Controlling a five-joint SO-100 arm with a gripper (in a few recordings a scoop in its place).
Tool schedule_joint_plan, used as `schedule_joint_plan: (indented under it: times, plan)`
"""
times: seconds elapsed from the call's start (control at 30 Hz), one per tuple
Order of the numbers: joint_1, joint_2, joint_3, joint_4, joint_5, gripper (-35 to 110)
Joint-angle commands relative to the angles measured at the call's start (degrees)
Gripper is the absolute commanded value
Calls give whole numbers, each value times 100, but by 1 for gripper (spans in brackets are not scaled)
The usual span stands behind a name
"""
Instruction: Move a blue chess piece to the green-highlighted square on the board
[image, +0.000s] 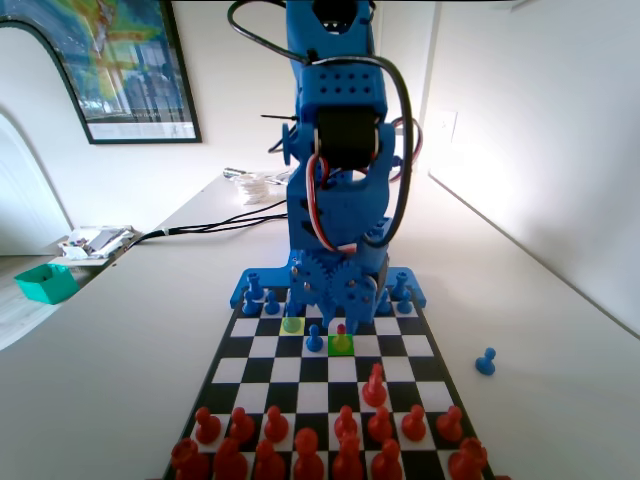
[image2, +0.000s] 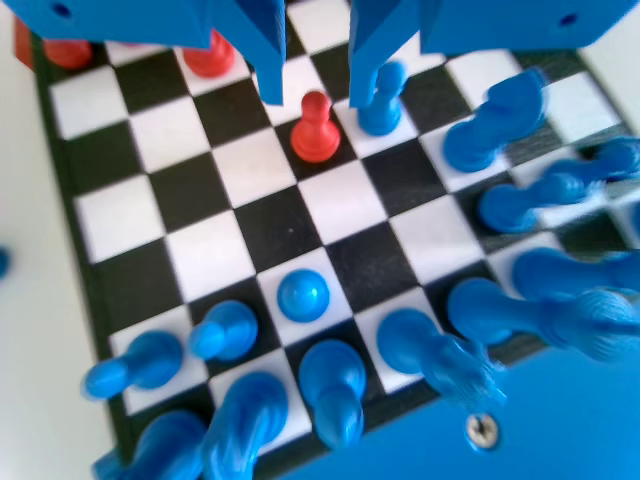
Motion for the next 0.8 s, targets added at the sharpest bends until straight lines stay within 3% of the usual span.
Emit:
schedule_joint_plan:
  times: [0.0, 0.5, 0.77]
  plan:
    - [-35, 79, 0, -79, -132, 13]
    - [0, -229, 97, -448, -246, 11]
    - [18, -229, 44, -457, -360, 1]
